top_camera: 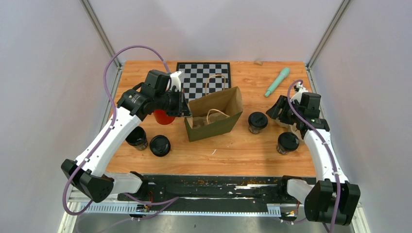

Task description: Pack the takeout coffee

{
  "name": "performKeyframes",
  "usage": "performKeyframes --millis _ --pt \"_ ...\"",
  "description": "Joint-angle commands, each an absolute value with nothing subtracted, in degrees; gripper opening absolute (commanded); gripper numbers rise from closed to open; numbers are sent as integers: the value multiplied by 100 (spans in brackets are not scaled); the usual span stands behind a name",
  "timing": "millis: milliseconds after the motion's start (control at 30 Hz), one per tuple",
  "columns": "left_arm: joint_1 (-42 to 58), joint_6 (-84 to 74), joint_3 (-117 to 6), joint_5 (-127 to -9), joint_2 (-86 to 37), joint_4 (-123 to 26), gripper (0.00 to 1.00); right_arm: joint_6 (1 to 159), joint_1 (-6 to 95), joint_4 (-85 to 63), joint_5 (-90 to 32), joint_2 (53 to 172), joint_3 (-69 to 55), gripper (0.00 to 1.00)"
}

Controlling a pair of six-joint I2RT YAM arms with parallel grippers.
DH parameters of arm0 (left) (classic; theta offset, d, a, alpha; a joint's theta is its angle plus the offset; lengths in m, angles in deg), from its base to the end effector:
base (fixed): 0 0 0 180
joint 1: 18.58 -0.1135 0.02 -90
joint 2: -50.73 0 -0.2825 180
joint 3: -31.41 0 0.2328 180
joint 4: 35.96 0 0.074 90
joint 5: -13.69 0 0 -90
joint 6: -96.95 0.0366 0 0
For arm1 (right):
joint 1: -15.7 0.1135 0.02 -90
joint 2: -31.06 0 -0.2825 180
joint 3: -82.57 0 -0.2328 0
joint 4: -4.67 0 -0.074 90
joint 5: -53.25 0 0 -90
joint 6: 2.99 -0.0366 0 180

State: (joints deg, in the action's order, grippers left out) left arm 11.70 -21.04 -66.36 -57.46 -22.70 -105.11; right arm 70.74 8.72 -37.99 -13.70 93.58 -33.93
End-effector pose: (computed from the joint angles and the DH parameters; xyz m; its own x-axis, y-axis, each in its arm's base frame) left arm 0.1915 -0.1255 0.4037 -0.8543 -0.0155 -0.5196 0.3105 0.7864 -0.5340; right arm 0.2031 -0.0104 0.2965 -0.6836 0.3434 -0.6440 0.0136 0.8882 0.4592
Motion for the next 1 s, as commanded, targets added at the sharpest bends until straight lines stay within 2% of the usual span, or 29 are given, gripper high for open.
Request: performKeyframes --millis 0,67,133,300,400,833,967 --pt "1146 -2058 -6662 -5566 -2045 -10418 1 8020 1144 -3636 -1610 9198 -3507 61" --pt "1148 -2057 -6606 -5584 -1992 -10433 1 8479 1338 -3360 -1389 9093 -3633 68" --pt "1148 -2075 -6549 -5583 -1952 -10436 1 8831 1721 -3030 -1757 8923 -3804 77" --pt "1148 -2098 -6543 -5555 -1928 -10416 2 9782 2147 -2765 -1807 8859 -3971 84" --pt "1146 -2099 -6555 -5553 -1928 -10416 2 10104 2163 -2651 -1543 8906 -4077 93" --pt "1157 -2097 -6581 -5519 -1963 -10416 3 10844 2563 -2643 -1651 9545 -3987 93" --pt "1157 -2073 -6602 -5564 -1967 -10432 3 10909 2684 -2661 -1784 9749 -3934 89"
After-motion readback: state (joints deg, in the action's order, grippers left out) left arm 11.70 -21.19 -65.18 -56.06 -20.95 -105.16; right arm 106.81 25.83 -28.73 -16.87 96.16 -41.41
